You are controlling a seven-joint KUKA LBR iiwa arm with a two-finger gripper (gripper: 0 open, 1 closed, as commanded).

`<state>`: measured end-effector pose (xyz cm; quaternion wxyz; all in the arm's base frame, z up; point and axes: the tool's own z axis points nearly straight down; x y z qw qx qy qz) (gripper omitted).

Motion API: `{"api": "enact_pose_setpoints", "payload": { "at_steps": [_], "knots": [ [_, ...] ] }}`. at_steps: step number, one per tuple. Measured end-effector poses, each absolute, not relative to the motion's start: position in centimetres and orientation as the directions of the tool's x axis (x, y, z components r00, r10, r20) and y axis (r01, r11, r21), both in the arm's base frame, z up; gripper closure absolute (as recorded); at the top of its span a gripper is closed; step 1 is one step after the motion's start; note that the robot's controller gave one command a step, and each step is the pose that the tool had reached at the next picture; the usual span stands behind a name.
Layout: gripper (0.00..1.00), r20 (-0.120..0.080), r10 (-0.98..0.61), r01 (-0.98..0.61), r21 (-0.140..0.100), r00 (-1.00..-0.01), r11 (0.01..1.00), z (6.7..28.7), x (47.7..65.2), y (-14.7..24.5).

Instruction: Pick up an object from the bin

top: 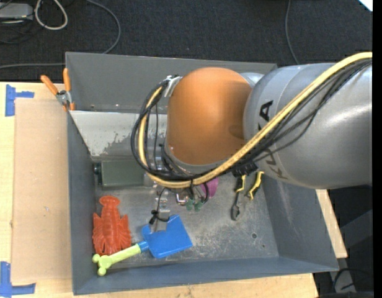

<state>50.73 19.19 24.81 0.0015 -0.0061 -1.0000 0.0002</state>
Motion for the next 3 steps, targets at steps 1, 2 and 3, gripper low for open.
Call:
{"api": "enact_pose_setpoints", "payload": {
  "at_steps": [1, 2, 3],
  "knots": [
    [0.0, 0.003, 0.012, 0.012, 0.0, -1.0, 1.0, 24.8, 50.7, 19.2],
    [1.0, 0.006, -0.074, -0.074, -0.001, -0.997, 0.997, 20.0, 48.8, 24.3],
    [1.0, 0.006, -0.073, -0.073, -0.001, -0.997, 0.997, 20.0, 48.8, 24.3]
  ]
}}
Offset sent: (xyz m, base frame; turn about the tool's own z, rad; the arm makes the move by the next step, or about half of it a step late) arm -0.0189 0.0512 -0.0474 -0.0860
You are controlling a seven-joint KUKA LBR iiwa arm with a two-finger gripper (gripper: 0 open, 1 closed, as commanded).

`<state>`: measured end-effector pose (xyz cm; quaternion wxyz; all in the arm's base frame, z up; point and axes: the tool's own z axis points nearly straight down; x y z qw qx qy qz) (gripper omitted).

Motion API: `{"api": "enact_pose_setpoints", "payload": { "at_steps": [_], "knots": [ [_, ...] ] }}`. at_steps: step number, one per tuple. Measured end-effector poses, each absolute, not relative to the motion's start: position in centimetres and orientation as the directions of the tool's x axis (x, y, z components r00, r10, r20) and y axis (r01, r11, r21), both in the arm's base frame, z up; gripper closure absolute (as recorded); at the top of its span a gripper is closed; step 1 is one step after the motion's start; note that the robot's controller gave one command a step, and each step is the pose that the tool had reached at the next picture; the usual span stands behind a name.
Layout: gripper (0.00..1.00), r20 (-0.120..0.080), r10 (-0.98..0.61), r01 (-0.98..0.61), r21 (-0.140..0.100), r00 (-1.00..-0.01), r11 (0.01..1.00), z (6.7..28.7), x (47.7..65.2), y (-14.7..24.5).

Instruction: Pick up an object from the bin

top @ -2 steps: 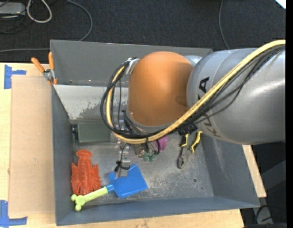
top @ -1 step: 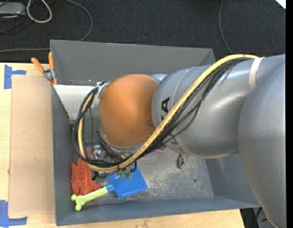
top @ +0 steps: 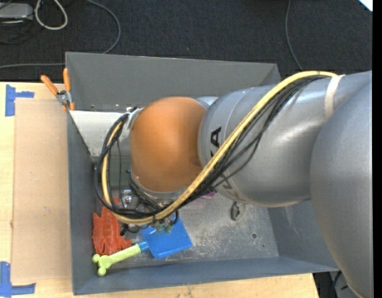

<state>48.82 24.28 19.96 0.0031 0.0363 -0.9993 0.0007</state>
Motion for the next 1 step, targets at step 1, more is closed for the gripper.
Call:
{"api": "enact_pose_setpoints", "payload": {
  "at_steps": [1],
  "knots": [
    [1.0, 0.002, -0.076, -0.076, 0.001, -0.997, 0.997, 18.94, 48.83, 23.74]
  ]
}}
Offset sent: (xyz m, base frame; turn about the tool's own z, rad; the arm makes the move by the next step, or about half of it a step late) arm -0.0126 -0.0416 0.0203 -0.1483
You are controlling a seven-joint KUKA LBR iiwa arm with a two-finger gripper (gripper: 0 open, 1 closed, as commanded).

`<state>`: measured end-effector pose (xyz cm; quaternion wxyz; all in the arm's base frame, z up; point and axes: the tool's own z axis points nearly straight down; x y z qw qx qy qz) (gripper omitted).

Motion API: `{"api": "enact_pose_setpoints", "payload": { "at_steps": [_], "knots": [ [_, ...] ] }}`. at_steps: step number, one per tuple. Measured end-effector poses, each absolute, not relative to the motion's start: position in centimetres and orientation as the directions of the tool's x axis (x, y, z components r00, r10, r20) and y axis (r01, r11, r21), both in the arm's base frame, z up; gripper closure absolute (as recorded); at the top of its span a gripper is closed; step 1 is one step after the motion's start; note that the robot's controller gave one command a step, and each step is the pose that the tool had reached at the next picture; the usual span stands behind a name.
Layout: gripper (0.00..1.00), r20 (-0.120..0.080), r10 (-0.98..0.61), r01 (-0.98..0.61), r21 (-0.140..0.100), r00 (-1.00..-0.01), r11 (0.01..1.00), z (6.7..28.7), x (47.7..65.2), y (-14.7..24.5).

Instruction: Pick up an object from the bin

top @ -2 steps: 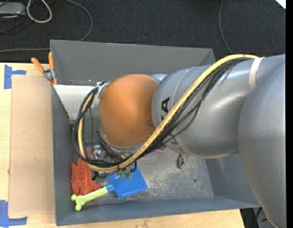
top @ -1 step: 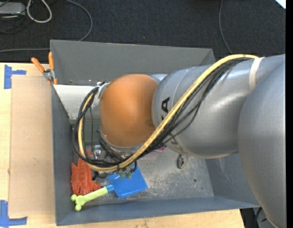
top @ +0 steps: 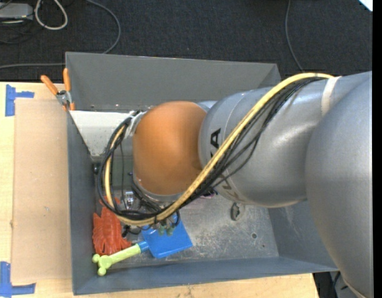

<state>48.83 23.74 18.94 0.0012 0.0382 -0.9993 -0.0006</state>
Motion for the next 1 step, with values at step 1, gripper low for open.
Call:
{"api": "enact_pose_setpoints", "payload": {
  "at_steps": [1],
  "knots": [
    [1.0, 0.001, -0.217, -0.217, 0.001, -0.976, 0.976, 22.04, 47.64, 20.04]
  ]
}}
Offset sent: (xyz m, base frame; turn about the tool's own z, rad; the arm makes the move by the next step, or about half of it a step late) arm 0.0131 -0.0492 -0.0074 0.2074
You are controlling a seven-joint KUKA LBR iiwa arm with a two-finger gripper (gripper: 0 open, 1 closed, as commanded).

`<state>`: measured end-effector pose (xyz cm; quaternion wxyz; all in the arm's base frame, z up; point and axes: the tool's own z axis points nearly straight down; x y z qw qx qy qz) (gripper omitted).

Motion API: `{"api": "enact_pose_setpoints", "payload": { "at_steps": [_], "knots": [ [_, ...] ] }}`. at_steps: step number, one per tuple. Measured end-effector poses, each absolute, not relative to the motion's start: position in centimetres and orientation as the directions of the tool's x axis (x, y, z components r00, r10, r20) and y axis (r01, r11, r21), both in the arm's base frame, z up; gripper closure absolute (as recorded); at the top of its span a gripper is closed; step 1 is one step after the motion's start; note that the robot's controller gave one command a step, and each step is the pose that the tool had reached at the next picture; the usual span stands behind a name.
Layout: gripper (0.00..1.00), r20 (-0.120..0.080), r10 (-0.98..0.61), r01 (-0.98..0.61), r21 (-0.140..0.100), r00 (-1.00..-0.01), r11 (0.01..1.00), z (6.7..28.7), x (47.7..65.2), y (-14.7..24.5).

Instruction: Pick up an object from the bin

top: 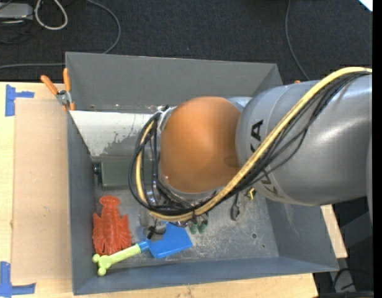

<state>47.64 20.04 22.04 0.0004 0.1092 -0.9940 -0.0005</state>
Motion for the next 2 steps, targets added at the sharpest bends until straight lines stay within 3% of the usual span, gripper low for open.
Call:
{"api": "enact_pose_setpoints", "payload": {
  "at_steps": [1, 2],
  "knots": [
    [1.0, 0.015, 0.129, 0.129, -0.008, -0.992, 0.992, 18.0, 50.1, 18.7],
    [0.0, 0.006, 0.165, 0.165, -0.002, -0.986, 0.986, 21.2, 48.1, 14.5]
  ]
}}
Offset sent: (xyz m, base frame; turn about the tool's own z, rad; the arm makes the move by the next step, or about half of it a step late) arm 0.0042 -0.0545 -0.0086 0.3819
